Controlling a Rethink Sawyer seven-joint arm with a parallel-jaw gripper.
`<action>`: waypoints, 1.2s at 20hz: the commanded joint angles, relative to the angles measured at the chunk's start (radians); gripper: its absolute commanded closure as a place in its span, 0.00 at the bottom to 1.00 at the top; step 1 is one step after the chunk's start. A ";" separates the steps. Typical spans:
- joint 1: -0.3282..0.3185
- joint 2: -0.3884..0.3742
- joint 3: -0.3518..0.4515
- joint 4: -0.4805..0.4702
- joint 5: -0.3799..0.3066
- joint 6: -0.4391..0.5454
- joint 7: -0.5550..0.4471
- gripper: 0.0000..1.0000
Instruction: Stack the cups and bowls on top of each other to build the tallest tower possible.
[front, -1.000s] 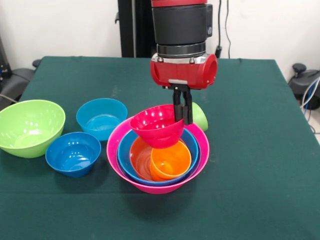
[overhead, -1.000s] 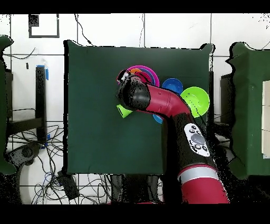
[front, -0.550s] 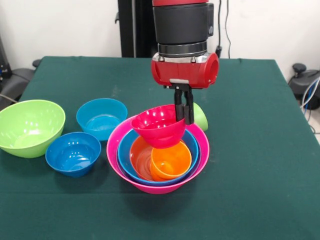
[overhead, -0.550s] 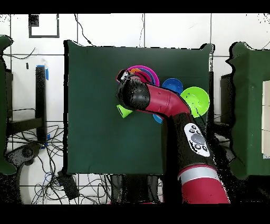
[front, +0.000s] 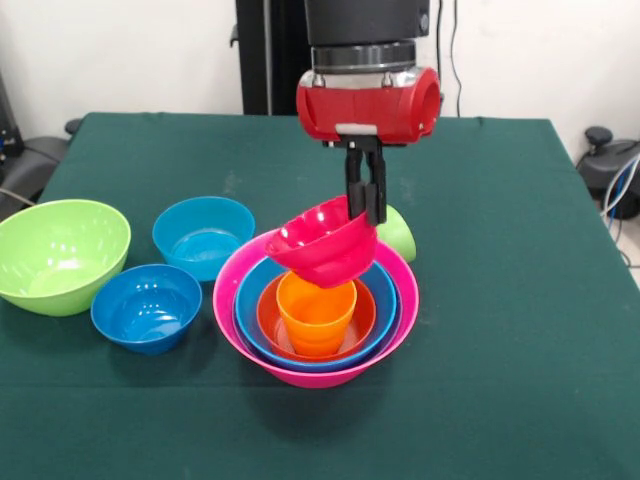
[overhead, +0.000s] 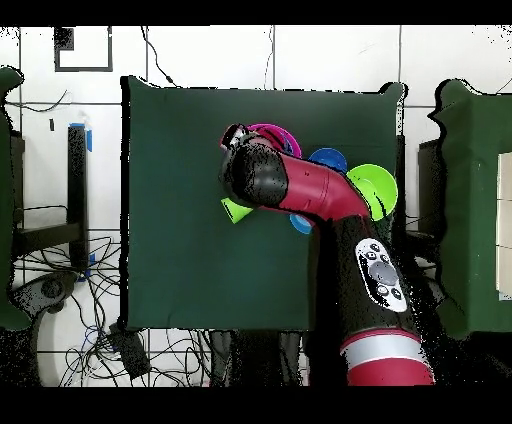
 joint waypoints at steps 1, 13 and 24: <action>-0.022 -0.015 0.034 0.017 -0.009 0.132 0.026 1.00; -0.056 -0.004 0.054 -0.010 -0.040 0.152 -0.010 1.00; -0.029 0.062 0.062 -0.019 -0.035 0.050 0.045 1.00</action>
